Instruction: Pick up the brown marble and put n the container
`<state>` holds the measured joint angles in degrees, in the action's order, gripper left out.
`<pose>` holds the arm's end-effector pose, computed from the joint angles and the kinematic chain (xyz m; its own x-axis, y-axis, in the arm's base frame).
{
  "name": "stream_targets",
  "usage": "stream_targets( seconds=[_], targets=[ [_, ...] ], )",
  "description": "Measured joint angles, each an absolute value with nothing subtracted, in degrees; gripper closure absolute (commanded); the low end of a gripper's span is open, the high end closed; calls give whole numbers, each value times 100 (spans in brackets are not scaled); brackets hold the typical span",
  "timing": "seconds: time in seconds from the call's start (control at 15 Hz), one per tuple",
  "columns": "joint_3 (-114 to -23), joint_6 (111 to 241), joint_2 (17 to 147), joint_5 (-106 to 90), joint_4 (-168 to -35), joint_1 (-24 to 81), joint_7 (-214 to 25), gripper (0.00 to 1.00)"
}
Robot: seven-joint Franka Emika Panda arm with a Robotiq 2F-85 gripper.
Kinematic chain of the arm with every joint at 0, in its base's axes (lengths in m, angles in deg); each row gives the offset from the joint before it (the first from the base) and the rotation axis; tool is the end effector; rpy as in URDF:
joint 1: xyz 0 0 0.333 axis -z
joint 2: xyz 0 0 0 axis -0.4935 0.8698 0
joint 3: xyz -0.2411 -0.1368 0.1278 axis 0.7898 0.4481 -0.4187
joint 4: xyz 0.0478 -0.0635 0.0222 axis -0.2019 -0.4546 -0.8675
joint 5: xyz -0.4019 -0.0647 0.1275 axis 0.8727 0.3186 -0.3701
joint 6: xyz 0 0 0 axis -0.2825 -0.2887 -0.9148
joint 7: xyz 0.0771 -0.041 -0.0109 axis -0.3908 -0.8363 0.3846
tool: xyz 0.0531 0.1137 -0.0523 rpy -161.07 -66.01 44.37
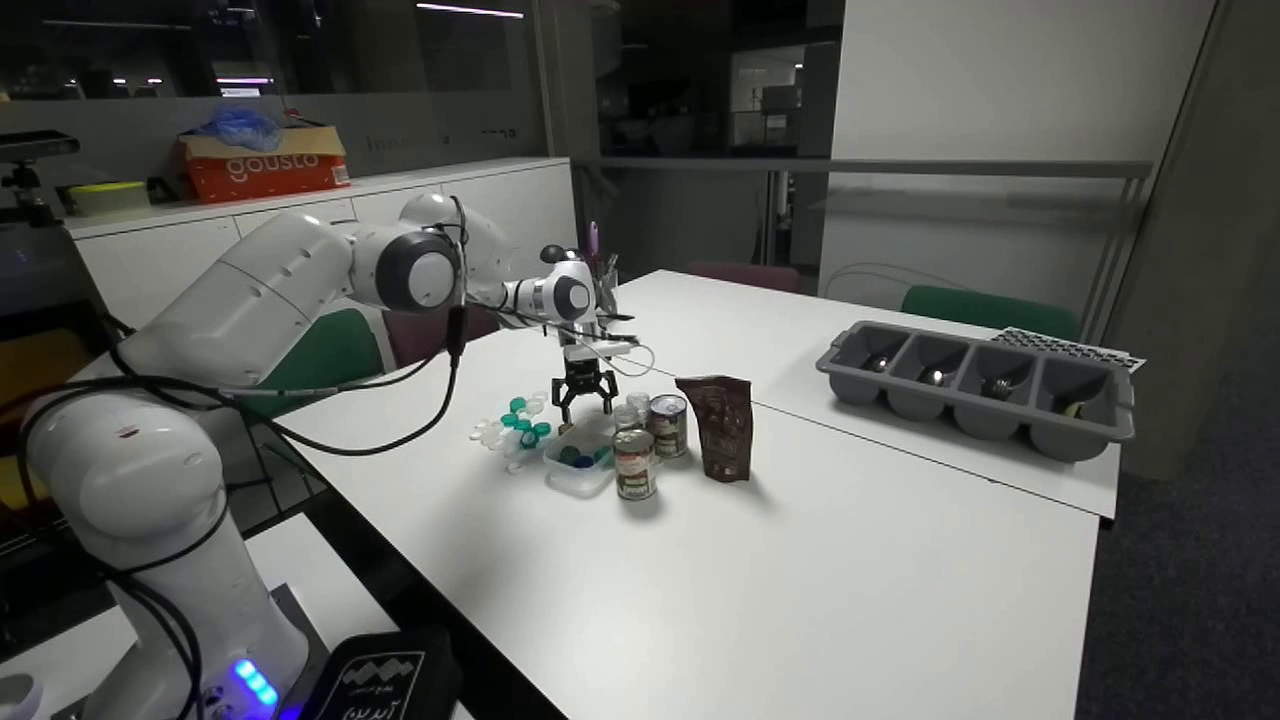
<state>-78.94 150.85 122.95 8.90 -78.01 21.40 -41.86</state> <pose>0.7238 0.1347 0.0927 0.3194 0.8857 -0.3370 0.9251 -0.3684 -0.0916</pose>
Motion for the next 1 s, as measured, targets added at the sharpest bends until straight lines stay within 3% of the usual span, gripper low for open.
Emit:
stream_targets(
  seconds=[1.0],
  targets=[
    [-7894,15645,12452,883,-7749,2143,-3553,0]
  ],
)
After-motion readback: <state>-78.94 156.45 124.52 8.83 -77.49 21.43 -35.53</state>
